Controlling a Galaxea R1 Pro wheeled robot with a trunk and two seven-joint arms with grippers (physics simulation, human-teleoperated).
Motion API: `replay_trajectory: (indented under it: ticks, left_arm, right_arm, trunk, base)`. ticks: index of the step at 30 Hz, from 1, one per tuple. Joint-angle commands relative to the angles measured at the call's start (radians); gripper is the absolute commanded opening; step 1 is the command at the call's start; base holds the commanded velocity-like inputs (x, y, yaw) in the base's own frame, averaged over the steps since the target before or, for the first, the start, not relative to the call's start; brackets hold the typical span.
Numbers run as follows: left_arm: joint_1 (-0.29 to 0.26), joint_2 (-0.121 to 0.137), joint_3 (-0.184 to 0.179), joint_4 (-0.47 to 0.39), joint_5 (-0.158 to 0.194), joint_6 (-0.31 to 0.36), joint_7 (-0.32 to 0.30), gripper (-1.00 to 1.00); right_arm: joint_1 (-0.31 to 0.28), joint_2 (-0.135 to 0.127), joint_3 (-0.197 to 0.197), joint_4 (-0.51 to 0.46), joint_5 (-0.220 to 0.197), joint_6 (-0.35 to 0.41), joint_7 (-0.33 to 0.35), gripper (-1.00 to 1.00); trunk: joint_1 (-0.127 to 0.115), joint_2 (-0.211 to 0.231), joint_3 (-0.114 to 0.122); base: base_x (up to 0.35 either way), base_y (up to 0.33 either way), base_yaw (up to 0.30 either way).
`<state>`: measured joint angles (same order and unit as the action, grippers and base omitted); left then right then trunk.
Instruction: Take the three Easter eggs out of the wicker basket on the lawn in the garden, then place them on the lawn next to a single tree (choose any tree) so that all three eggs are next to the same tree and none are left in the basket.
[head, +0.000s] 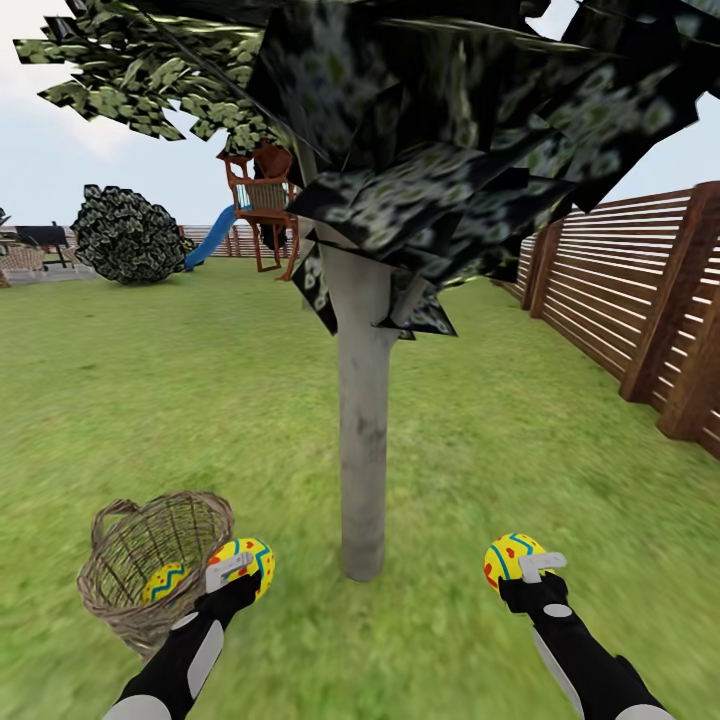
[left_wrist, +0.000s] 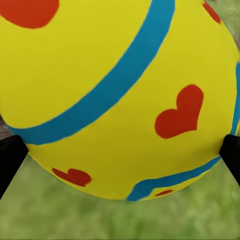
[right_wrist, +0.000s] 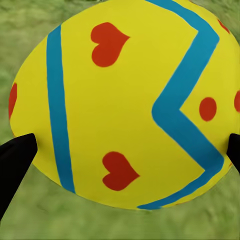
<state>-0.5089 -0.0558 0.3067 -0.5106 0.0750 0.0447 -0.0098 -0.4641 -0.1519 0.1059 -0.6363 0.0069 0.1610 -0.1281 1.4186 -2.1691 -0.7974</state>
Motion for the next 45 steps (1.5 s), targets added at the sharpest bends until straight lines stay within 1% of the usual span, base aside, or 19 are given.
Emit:
replay_trajectory:
  ticks: [1,4,8,16,45]
  left_arm:
    - [0.000,-0.001,0.003,-0.002,0.008,0.004,-0.001,-1.00]
    - [0.000,-0.005,0.003,-0.002,0.008,0.004,-0.001,-1.00]
    - [0.000,-0.005,0.003,-0.002,0.008,0.004,-0.001,-1.00]
    - [0.000,-0.004,0.009,-0.002,0.008,0.007,-0.001,-1.00]
    - [0.000,-0.006,0.008,-0.002,0.008,0.007,0.002,-1.00]
  right_arm:
    - [-0.001,-0.001,0.008,-0.002,0.001,0.008,-0.008,-1.00]
    - [-0.001,-0.001,0.008,-0.002,0.001,0.008,-0.008,-1.00]
    - [-0.001,-0.001,0.008,-0.002,0.001,0.008,-0.008,-1.00]
    - [-0.001,-0.001,0.008,-0.002,0.000,0.008,-0.008,-1.00]
    - [-0.001,-0.001,0.007,-0.002,0.000,0.008,-0.008,-1.00]
  trunk:
    - [0.000,0.000,-0.001]
    - [0.000,0.000,-0.001]
    - [0.000,0.000,-0.001]
    - [0.031,-0.056,-0.026]
    - [0.142,-0.259,-0.117]
  base:
    - [0.333,0.000,0.000]
    - [0.300,0.000,0.000]
    - [0.040,0.000,0.000]
    - [0.001,0.000,0.000]
    - [0.000,0.000,0.000]
